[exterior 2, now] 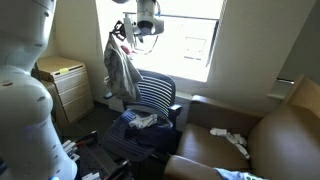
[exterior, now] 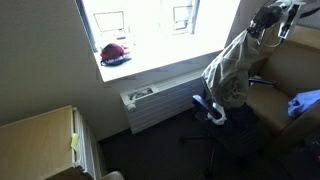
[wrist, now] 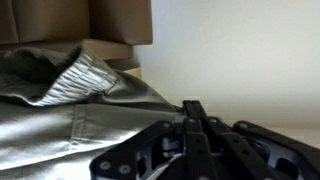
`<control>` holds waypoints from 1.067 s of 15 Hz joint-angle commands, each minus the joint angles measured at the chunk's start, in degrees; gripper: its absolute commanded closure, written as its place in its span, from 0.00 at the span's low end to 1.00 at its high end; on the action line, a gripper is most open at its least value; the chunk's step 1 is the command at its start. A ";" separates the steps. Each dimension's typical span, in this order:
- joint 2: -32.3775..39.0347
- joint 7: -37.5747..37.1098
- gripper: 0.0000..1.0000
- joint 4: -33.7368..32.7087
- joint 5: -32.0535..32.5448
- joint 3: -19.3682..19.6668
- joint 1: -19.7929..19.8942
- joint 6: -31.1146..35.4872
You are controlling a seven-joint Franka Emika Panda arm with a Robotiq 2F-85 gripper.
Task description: Put the clothes on the brown chair onto the black chair and vice-versa
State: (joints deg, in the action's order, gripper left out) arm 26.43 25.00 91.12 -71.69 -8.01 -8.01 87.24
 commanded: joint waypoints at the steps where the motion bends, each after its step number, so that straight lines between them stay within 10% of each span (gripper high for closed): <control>1: 1.81 4.12 1.00 0.53 -2.34 -2.17 -0.72 -2.09; 12: 7.59 20.49 1.00 -4.92 6.89 -2.66 -5.85 1.52; 16: 11.76 20.41 1.00 -12.28 0.26 -3.41 -4.08 8.63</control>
State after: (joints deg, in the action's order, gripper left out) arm 34.59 45.39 86.07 -67.57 -10.72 -13.19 92.04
